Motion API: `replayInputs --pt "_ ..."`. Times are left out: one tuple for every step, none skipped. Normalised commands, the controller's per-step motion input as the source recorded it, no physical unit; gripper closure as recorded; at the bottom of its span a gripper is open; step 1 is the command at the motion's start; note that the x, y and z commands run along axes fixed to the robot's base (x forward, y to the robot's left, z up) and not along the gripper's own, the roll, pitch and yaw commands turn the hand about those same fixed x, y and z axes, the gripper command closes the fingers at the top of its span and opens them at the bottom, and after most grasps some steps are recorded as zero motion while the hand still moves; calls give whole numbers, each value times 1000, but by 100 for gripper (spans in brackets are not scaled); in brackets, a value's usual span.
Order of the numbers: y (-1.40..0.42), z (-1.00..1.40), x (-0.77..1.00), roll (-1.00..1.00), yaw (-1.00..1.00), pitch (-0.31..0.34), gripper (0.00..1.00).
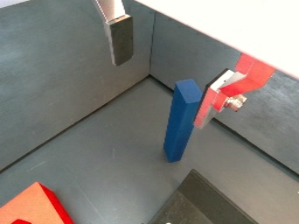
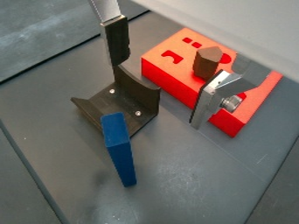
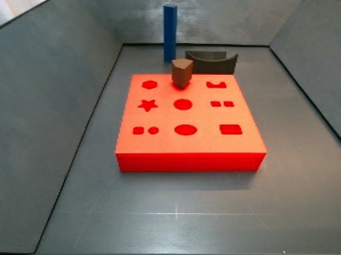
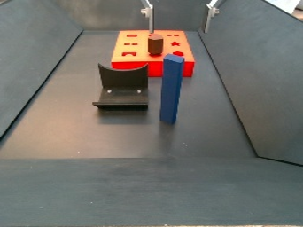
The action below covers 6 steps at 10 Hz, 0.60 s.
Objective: Pick up the rectangle object. Move up. Move to above the board. Insert the rectangle object.
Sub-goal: Pick up the rectangle object.
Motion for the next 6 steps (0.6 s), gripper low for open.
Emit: replayInputs --pt "0 -9 -9 0 -997 0 0" --pt "0 -9 0 0 -1000 0 0" --pt "0 -6 0 0 -1000 0 0" --pt "0 -51 0 1 -1000 0 0" --pt "0 -77 -3 0 -997 6 0" --pt "11 -86 -29 0 -934 9 0"
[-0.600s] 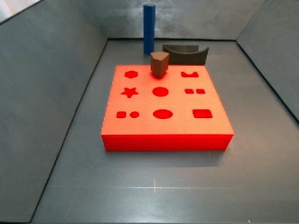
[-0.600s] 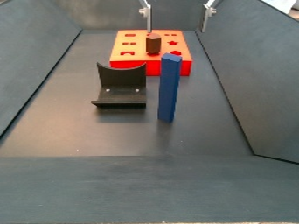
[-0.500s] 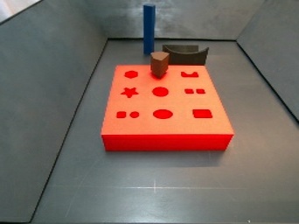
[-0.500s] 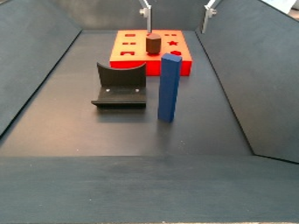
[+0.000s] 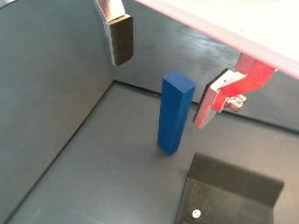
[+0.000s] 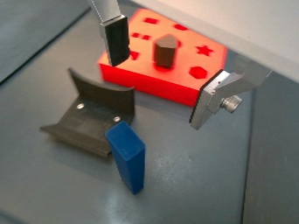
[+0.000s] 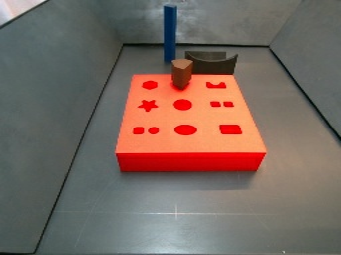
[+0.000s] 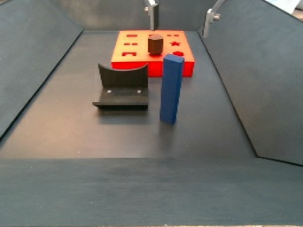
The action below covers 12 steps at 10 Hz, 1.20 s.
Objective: Pick up the rectangle object. Move up. Move to above the board. Insert the rectangle object.
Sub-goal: Pick up the rectangle object.
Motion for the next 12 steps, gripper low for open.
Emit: replayInputs --pt "103 -109 -74 0 -843 11 0" --pt "360 -197 -131 0 -586 0 0" --pt "440 -280 0 -44 -300 0 0" --pt "397 -343 0 -104 -111 -70 0" --pt "326 -334 0 -140 -83 -99 0" --pt "226 -320 160 -150 -71 -110 0" --pt "203 -331 103 -161 -86 -141 0" --pt "206 -306 89 -167 -71 -136 0" --pt "157 -366 60 -184 -9 -157 0" --pt "89 -460 0 -153 17 -151 0" --pt "89 -454 0 -147 83 -163 0" --pt "83 -409 0 -144 86 -169 0"
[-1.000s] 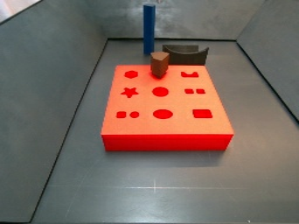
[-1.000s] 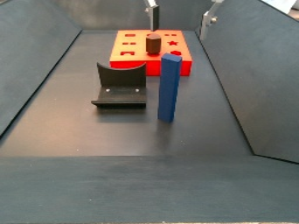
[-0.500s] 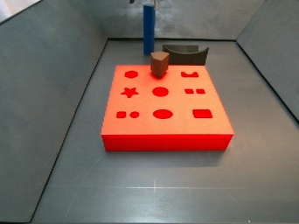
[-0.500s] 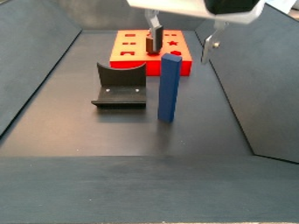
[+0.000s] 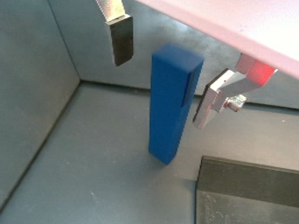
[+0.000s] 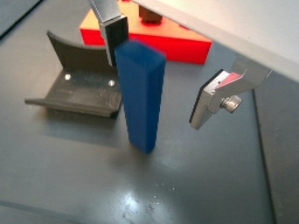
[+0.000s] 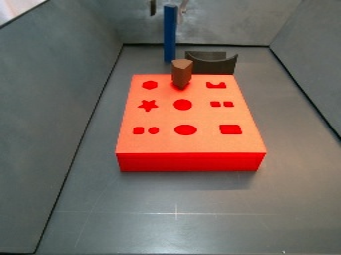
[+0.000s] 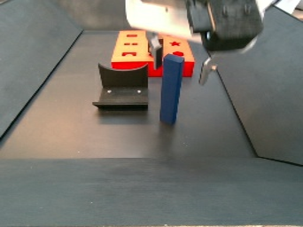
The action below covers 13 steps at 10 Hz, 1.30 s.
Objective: Pick up the rectangle object. Move up. Move to above the board. Insert the rectangle object.
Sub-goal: Pick up the rectangle object.
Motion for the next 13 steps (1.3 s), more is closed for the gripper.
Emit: replayInputs --pt "91 -331 0 -134 63 -149 0" --pt "126 -223 0 -153 34 -143 0" --pt "0 -54 0 -91 0 -111 0" --pt "3 0 -54 -6 0 -50 0" --pt "0 0 0 0 0 0 0" --pt "0 0 0 0 0 0 100" --pt "0 0 0 0 0 0 100" --pt "0 0 0 0 0 0 100" --pt "0 0 0 0 0 0 100" --pt "0 0 0 0 0 0 100" --pt "0 0 0 0 0 0 100" --pt "0 0 0 0 0 0 100" --pt "0 0 0 0 0 0 100"
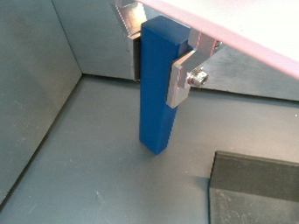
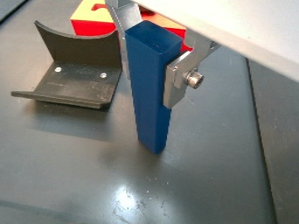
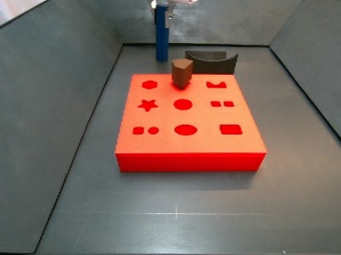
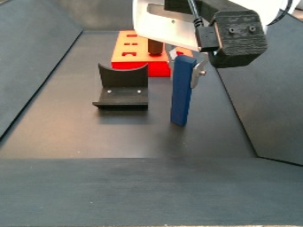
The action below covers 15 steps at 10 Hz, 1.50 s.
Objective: Pick up the rectangle object. Move up. Move to above the board. Insert the rectangle object.
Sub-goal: Pick up the rectangle object, then move up, then move to above the board.
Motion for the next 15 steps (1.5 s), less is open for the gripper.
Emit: replayInputs --pt "0 0 0 0 0 0 100" --pt "0 0 0 0 0 0 100" --pt "0 0 0 0 0 0 100" --pt "0 833 0 0 0 0 100" --pt "63 826 -64 -2 38 12 100" --pt "32 684 -71 14 18 17 100" --pt "20 540 -53 32 8 22 100" --pt "12 380 -38 48 6 32 100" --pt "8 213 -28 64 5 47 100" --pt "5 1000 408 44 34 -209 100" --pt "2 1000 405 37 34 -184 100" --pt "-2 1000 376 25 33 -127 100" --pt "-2 1000 322 11 24 -29 100" --pt "-5 1000 295 11 18 33 100" --pt "-6 1000 270 13 18 70 100"
